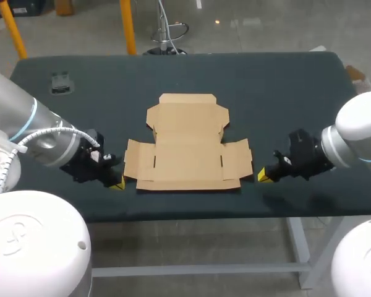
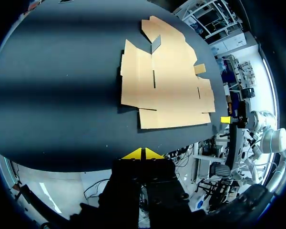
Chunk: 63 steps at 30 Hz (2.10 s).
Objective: Assemble the packaging by folding the flat box into shape, placing the metal phone stand inside, and closing the box properly
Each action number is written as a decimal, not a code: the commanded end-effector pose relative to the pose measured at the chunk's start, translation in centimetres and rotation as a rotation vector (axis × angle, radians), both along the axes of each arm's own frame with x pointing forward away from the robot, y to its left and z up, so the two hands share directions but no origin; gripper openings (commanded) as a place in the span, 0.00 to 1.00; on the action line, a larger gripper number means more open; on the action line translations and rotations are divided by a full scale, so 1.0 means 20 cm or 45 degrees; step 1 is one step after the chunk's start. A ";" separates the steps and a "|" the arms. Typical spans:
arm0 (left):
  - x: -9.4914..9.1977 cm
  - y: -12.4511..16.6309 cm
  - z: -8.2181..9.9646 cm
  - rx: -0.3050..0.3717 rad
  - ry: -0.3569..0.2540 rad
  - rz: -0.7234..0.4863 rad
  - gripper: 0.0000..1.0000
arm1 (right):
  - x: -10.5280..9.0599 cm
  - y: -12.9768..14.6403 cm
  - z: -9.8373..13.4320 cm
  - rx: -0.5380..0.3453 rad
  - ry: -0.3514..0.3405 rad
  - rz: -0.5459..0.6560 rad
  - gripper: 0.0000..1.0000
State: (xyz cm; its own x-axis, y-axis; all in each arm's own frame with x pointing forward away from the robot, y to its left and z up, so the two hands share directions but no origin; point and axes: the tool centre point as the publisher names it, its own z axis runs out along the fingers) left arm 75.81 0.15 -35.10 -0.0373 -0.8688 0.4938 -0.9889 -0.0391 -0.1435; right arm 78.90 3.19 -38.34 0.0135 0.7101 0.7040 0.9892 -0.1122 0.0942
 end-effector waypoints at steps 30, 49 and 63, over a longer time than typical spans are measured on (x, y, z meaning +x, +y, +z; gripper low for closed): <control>0.10 -0.01 -0.20 -0.078 0.083 -0.003 0.00 | 0.02 0.09 -0.13 0.062 0.054 -0.039 0.00; 0.18 -0.01 -0.26 -0.124 0.106 -0.015 0.00 | 0.05 0.14 -0.18 0.092 0.155 0.011 0.00; 0.21 0.00 -0.31 -0.139 0.124 -0.019 0.00 | 0.05 0.22 -0.20 0.085 0.167 0.043 0.00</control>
State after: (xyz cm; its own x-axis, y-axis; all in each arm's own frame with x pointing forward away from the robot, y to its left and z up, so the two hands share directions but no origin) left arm 79.63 0.15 -40.81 0.0020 -0.8091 0.5877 -0.9981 -0.0379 -0.0489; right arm 79.65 7.32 -42.02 0.0853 0.6625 0.7442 0.9957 -0.0829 -0.0403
